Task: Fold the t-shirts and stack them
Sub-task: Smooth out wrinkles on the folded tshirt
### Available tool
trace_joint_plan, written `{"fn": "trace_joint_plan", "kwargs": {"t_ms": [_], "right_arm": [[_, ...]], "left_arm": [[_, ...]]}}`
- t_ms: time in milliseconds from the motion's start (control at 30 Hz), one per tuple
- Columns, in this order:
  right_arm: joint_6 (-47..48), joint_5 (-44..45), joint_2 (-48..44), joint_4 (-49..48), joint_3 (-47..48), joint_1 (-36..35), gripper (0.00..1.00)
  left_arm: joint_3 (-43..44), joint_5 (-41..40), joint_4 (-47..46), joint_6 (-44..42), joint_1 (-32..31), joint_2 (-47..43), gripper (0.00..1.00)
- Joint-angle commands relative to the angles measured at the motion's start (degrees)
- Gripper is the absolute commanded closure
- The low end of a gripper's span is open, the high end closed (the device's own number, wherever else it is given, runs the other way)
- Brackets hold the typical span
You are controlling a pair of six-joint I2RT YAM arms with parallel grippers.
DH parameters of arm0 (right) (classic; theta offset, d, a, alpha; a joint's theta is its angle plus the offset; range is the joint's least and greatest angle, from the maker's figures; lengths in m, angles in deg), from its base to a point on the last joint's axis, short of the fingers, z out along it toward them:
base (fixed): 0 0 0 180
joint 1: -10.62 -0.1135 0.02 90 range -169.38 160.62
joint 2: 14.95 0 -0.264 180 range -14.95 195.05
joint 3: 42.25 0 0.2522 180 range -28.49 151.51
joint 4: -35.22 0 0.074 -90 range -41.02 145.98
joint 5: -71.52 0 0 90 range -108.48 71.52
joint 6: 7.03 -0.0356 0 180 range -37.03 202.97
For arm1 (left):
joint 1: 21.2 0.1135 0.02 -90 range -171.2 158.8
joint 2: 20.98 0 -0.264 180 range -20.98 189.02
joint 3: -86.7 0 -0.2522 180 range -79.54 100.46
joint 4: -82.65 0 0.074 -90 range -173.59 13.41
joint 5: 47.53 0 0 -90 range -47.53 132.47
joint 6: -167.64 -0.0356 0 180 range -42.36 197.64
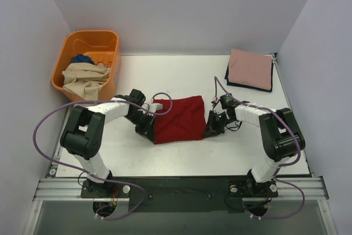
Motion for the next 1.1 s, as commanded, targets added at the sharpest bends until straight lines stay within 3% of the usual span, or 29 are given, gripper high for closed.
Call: {"fn": "trace_joint_plan", "kwargs": {"t_ms": [0, 133, 400, 467, 500, 600, 633, 733, 767, 833, 900, 1067], "right_arm": [[1.38, -1.35, -7.36, 6.9, -3.97, 6.58, 1.0], [6.29, -1.35, -9.76, 14.81, -4.16, 10.28, 1.0], [5.17, -2.41, -7.04, 15.0, -7.49, 8.88, 1.0], [4.81, -1.01, -6.77, 16.23, -8.11, 8.96, 0.93], [4.81, -0.65, -6.68, 16.76, -8.2, 9.05, 0.84], [5.6, -0.56, -7.12, 17.03, -6.81, 9.31, 0.64], [6.21, -0.47, -7.56, 17.72, -5.14, 9.32, 0.59], [8.24, 1.72, -10.1, 19.92, -0.65, 9.84, 0.56], [9.37, 3.2, -10.98, 20.71, 1.88, 9.84, 0.56], [10.0, 5.84, -11.51, 20.37, 5.05, 9.76, 0.57], [9.39, 6.73, -11.34, 18.09, 7.52, 9.32, 0.59], [5.26, 8.93, -7.13, 8.7, 11.92, 6.68, 0.59]], "left_arm": [[3.67, -0.16, 5.18, -4.54, 2.85, -0.56, 1.0], [3.5, -0.08, 10.81, -8.67, 2.95, -0.82, 1.0], [1.74, 2.12, 11.26, -10.52, -0.48, -2.05, 1.0], [1.91, 3.35, 11.61, -10.87, -1.18, -2.23, 1.0], [2.26, 3.96, 11.96, -11.31, -1.27, -2.15, 1.0], [5.85, 5.98, 14.5, -12.62, -0.31, -1.44, 0.65], [7.0, 6.42, 15.12, -14.02, 1.0, -1.35, 0.61], [14.47, 9.66, 20.02, -19.02, 5.04, -0.74, 0.43], [17.79, 10.29, 21.61, -20.96, 5.32, -0.56, 0.3], [21.58, 11.96, 25.31, -26.32, 5.32, -0.3, 0.2], [22.91, 13.81, 24.71, -27.57, 5.41, -0.21, 0.12], [17.39, 5.12, -5.81, -7.22, 5.15, 0.58, 0.15]]}}
